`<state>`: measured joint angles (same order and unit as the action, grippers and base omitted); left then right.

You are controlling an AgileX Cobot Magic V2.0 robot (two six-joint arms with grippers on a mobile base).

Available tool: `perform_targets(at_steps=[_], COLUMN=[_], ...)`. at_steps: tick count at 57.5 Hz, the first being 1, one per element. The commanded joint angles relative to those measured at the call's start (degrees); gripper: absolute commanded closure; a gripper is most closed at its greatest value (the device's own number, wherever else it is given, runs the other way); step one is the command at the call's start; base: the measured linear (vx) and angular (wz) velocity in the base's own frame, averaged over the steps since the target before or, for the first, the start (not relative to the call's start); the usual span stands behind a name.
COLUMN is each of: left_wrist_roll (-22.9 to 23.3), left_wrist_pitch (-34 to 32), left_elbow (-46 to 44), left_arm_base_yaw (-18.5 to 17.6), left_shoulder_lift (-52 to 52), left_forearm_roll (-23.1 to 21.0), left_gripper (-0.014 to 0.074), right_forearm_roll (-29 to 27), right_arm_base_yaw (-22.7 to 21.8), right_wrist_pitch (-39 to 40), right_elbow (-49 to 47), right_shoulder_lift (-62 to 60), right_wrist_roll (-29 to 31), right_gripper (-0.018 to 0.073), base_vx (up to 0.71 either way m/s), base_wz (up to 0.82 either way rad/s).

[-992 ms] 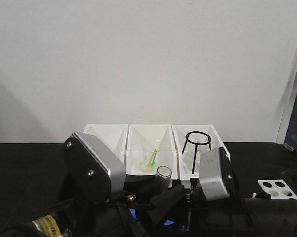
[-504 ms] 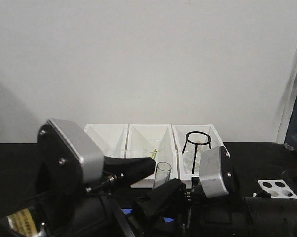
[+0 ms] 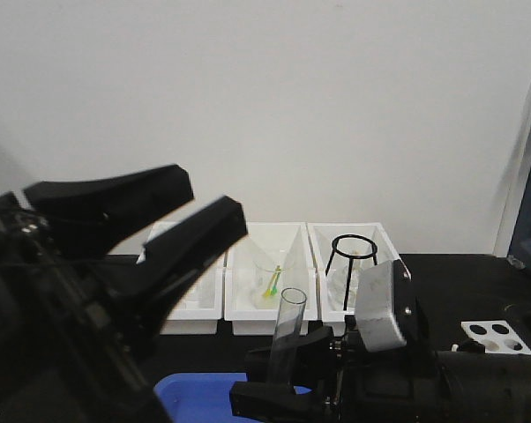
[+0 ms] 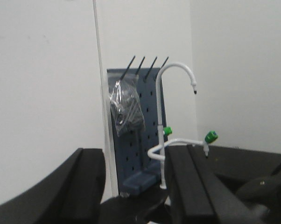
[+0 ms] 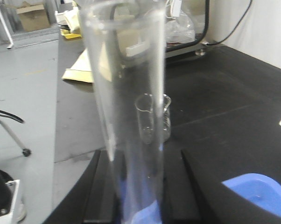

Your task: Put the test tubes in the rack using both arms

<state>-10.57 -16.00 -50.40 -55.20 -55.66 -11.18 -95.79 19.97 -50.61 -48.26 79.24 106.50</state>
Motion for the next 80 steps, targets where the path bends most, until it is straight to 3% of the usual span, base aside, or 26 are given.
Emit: perform_targets(at_steps=[1, 9, 17, 28, 42, 48, 56, 80], left_wrist_roll=[0.1, -2.3, -2.8, -2.8, -2.8, -2.8, -2.8, -2.8], left_wrist_pitch=[-4.3, -0.6, 2.2, 3.4, 3.3, 3.5, 4.5, 6.4], left_elbow=[-2.3, -2.3, -2.3, -2.3, -2.3, -2.3, -2.3, -2.3], left_arm_base_yaw=[0.0, 0.0, 0.0, 0.0, 0.0, 0.0, 0.0, 0.0], left_shoulder_lift=[2.9, 4.3, 4.3, 3.9, 3.9, 3.5, 2.5, 1.9], left_forearm_roll=[0.0, 0.0, 0.0, 0.0, 0.0, 0.0, 0.0, 0.0], left_gripper=[0.0169, 0.0169, 0.0169, 0.0169, 0.0169, 0.0169, 0.0169, 0.0169], right_forearm_roll=[-6.5, -6.5, -6.5, -6.5, -6.5, -6.5, -6.5, -6.5], right_arm_base_yaw=[-0.2, -0.8, -5.9, -18.6, -39.1, -44.6, -47.6, -47.7], right_wrist_pitch=[1.2, 7.2, 9.7, 9.6, 7.6, 7.6, 7.8, 6.7], right_elbow=[-1.8, -1.8, -1.8, -1.8, -1.8, -1.8, -1.8, -2.0], right_shoulder_lift=[-1.4, -1.4, -1.4, -1.4, -1.4, -1.4, -0.7, 7.1], right_wrist_roll=[2.9, 6.4, 5.8, 4.9, 2.3, 1.9, 3.5, 10.0], right_gripper=[0.0567, 0.0566, 0.0566, 0.0566, 0.0566, 0.0566, 0.0566, 0.0566], base_vx=[0.0, 0.0, 0.0, 0.0, 0.0, 0.0, 0.0, 0.0], base_wz=[0.0, 0.0, 0.0, 0.0, 0.0, 0.0, 0.0, 0.0])
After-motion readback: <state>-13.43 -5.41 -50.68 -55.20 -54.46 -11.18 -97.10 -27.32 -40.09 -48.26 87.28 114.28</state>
